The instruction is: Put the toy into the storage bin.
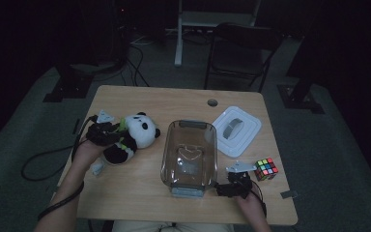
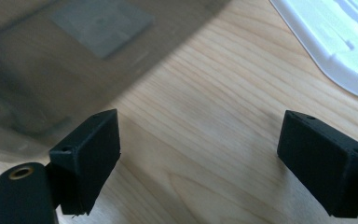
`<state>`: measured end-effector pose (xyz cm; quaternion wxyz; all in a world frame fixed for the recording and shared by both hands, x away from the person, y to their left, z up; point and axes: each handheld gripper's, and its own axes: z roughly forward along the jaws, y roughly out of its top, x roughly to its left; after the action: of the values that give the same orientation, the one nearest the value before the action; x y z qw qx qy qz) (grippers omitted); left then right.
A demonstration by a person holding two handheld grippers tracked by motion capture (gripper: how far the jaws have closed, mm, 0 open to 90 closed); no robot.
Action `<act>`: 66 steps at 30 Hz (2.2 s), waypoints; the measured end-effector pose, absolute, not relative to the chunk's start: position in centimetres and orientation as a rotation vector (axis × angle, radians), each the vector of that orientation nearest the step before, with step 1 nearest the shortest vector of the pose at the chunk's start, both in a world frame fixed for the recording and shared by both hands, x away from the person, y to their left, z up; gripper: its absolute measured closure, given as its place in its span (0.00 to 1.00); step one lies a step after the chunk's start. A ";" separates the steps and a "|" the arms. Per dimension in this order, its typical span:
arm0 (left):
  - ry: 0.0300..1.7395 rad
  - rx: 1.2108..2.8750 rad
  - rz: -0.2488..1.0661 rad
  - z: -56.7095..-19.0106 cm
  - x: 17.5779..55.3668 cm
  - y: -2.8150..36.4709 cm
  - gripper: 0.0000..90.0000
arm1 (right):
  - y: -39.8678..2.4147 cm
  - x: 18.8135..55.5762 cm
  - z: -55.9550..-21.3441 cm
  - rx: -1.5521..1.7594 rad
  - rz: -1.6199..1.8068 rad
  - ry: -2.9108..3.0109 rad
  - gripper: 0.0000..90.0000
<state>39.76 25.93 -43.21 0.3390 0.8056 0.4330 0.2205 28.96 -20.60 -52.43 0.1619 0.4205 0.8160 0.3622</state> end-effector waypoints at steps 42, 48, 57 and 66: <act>1.077 1.563 0.496 -32.6 36.4 27.3 0.99 | -11.5 32.0 -51.4 0.991 1.160 2.435 0.14; 1.079 1.631 0.475 -33.4 37.2 26.6 1.00 | -10.6 32.0 -51.9 0.974 1.165 2.450 0.14; 1.031 1.599 0.516 -32.0 36.5 26.0 1.00 | -11.6 31.9 -51.9 1.012 1.171 2.441 0.14; 0.932 1.559 0.452 -29.4 35.6 24.2 1.00 | -11.7 31.8 -52.0 1.002 1.170 2.451 0.14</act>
<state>35.62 24.18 -29.43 0.5931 0.6707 0.4008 0.1943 31.78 -11.68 -52.02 0.1228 0.3436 0.8403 0.4010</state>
